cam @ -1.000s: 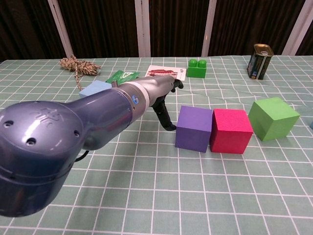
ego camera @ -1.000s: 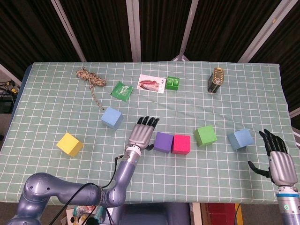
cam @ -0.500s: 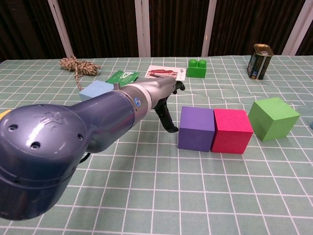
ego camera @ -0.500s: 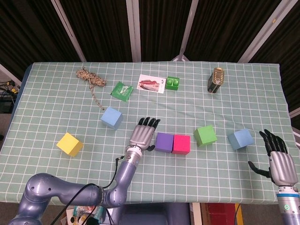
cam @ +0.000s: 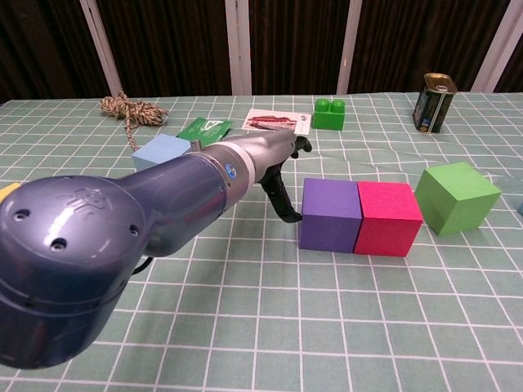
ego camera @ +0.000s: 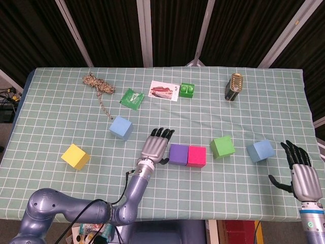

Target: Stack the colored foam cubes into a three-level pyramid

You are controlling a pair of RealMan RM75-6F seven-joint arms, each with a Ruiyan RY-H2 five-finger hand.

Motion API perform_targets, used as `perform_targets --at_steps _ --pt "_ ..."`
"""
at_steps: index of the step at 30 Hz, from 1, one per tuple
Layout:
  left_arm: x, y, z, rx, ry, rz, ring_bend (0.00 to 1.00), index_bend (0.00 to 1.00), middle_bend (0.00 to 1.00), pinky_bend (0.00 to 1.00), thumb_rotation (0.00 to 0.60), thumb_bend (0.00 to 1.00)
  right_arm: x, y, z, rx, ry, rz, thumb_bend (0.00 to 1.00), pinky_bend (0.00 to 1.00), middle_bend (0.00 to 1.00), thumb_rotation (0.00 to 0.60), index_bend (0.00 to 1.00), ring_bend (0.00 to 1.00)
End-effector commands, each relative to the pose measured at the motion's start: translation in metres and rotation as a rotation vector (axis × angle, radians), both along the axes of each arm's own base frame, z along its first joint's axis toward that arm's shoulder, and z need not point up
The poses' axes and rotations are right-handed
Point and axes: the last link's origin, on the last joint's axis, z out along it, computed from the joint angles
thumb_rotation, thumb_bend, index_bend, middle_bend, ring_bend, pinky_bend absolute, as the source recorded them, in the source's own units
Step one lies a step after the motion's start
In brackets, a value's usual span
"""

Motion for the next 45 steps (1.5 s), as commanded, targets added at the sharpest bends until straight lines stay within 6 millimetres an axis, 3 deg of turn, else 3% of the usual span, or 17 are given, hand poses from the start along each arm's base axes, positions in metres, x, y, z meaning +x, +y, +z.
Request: perform_targets --at_steps 1,16,22,27,33,45 --pt "0.001 0.0 -0.001 -0.003 -0.007 0.004 0.0 0.0 0.06 0.04 0.6 0.34 0.0 0.0 0.0 -0.001 0.0 0.0 0.25 0.0 0.0 0.6 0.0 0.0" --pt "-0.009 0.004 0.008 0.016 0.007 0.012 0.0 0.0 0.06 0.04 0.6 0.31 -0.001 0.001 0.001 -0.002 0.001 -0.001 0.25 0.0 0.0 0.6 0.0 0.0" --pt "-0.018 0.015 0.035 0.075 0.04 -0.004 0.0 0.0 0.06 0.04 0.6 0.19 0.0 0.001 0.001 -0.002 0.003 0.001 0.25 0.0 0.0 0.6 0.0 0.0" --pt "-0.024 0.026 0.059 0.111 0.081 -0.024 0.0 0.0 0.06 0.04 0.6 0.16 -0.001 0.001 0.001 -0.004 0.005 0.0 0.25 0.0 0.0 0.6 0.0 0.0" --pt "-0.045 0.042 0.09 0.129 0.242 -0.078 0.0 0.0 0.05 0.04 0.6 0.11 0.0 0.001 0.001 -0.003 0.009 0.002 0.25 0.0 0.0 0.6 0.0 0.0" --pt "-0.089 0.066 0.129 0.112 0.46 -0.127 0.0 0.0 0.06 0.04 0.6 0.1 -0.001 0.0 0.0 -0.007 0.011 -0.006 0.25 0.0 0.0 0.6 0.0 0.0"
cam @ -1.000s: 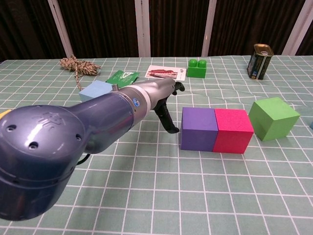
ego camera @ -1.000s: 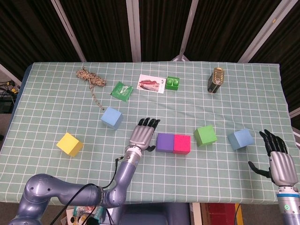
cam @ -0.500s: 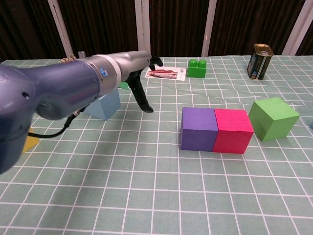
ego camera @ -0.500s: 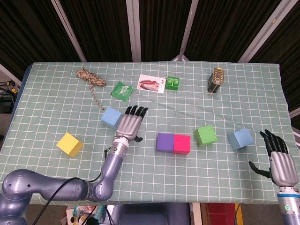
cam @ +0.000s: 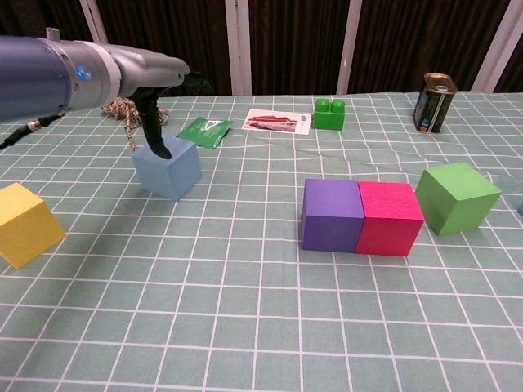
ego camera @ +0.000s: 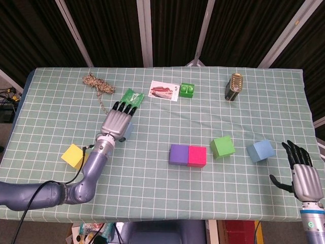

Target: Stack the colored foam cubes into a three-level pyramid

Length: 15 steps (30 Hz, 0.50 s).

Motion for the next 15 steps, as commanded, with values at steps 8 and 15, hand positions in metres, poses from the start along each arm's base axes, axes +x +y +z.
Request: perform_targets --at_steps 8,15 --pt "-0.024 0.009 0.007 -0.054 0.094 -0.005 0.0 0.0 0.1 0.04 0.6 0.1 0.0 -0.001 -0.001 -0.002 0.002 -0.007 0.25 0.0 0.0 0.6 0.0 0.0" --pt "-0.038 0.015 0.007 -0.07 0.113 0.015 0.0 0.0 0.09 0.04 0.6 0.1 0.0 -0.001 -0.001 -0.002 0.001 -0.014 0.25 0.0 0.0 0.6 0.0 0.0"
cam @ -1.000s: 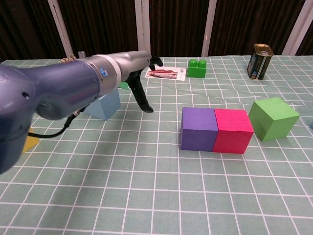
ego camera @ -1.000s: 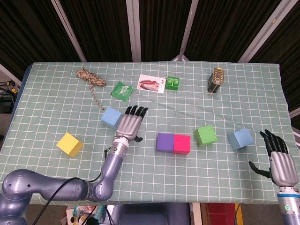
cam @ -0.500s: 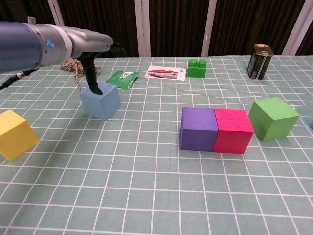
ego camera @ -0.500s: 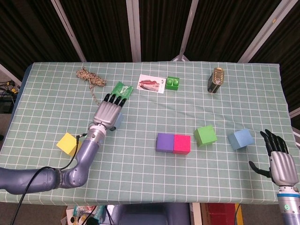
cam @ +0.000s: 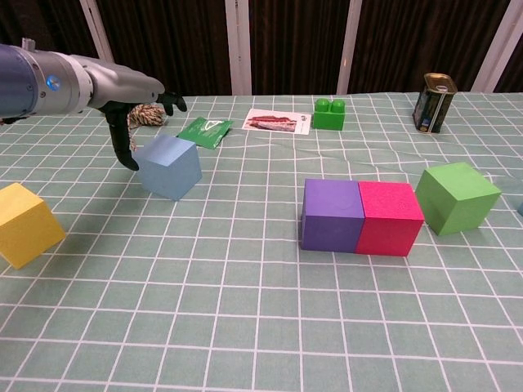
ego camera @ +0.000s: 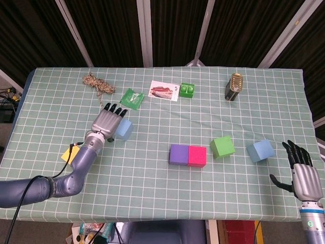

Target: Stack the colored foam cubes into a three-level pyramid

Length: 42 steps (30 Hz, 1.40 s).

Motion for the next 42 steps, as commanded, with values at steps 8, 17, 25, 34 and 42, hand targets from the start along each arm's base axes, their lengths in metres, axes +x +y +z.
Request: perform_targets --at_steps 8,17,25,34,42 --pt "-0.006 0.008 -0.014 -0.029 0.004 0.009 0.0 0.0 0.1 0.04 0.6 0.17 0.0 0.0 -0.001 -0.001 0.0 -0.004 0.25 0.0 0.0 0.6 0.0 0.0" --pt "-0.007 0.011 -0.027 -0.033 0.006 0.016 0.0 0.0 0.17 0.05 0.6 0.18 -0.001 0.0 0.001 -0.012 -0.002 -0.01 0.25 0.0 0.0 0.6 0.0 0.0" --pt "-0.009 0.013 -0.031 -0.031 -0.011 0.031 0.0 0.0 0.2 0.05 0.6 0.35 -0.001 0.0 0.002 -0.013 0.0 -0.013 0.25 0.0 0.0 0.6 0.0 0.0" --pt "-0.014 0.011 -0.026 -0.016 -0.049 0.053 0.0 0.02 0.25 0.05 0.6 0.5 -0.001 0.0 0.001 -0.012 -0.002 -0.015 0.25 0.0 0.0 0.6 0.0 0.0" --pt "0.001 -0.001 -0.019 0.0 -0.157 0.078 0.0 0.05 0.27 0.05 0.6 0.49 0.0 -0.001 0.0 -0.007 -0.004 -0.01 0.25 0.0 0.0 0.6 0.0 0.0"
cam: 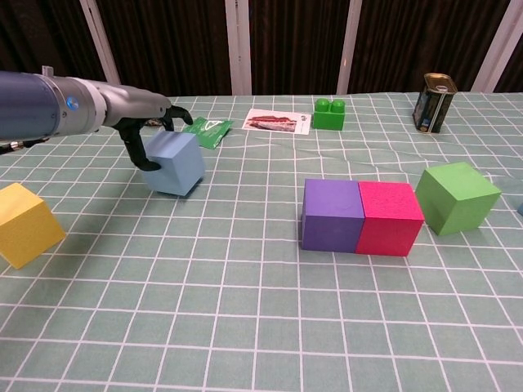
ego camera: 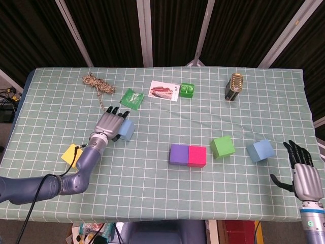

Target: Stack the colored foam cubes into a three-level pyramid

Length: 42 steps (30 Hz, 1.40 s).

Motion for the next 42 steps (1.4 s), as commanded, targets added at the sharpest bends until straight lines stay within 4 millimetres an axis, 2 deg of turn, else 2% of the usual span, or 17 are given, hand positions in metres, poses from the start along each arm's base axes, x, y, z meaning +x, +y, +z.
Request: perform_targets --at_steps 1,10,19,30,42 --pt "0.009 -0.007 0.004 0.015 -0.05 0.007 0.0 0.05 0.27 0.05 0.6 0.49 0.0 0.0 0.0 0.001 0.0 0.002 0.25 0.0 0.0 0.6 0.0 0.0" --pt "0.037 -0.039 -0.009 0.014 -0.095 0.038 0.0 0.06 0.27 0.05 0.6 0.49 0.0 0.0 0.0 0.002 -0.003 0.003 0.25 0.0 0.0 0.6 0.0 0.0" --pt "0.065 -0.058 -0.027 0.0 -0.072 0.023 0.0 0.06 0.28 0.05 0.6 0.49 0.0 0.0 0.0 0.002 -0.01 0.001 0.25 0.0 0.0 0.6 0.0 0.0" --pt "0.09 -0.071 -0.052 -0.02 -0.07 0.053 0.0 0.06 0.28 0.05 0.6 0.49 0.0 0.0 0.0 0.003 -0.019 0.003 0.25 0.0 0.0 0.6 0.0 0.0" --pt "0.108 -0.077 -0.064 -0.016 -0.079 0.048 0.0 0.06 0.28 0.05 0.6 0.49 0.0 0.0 0.001 0.003 -0.024 0.005 0.25 0.0 0.0 0.6 0.0 0.0"
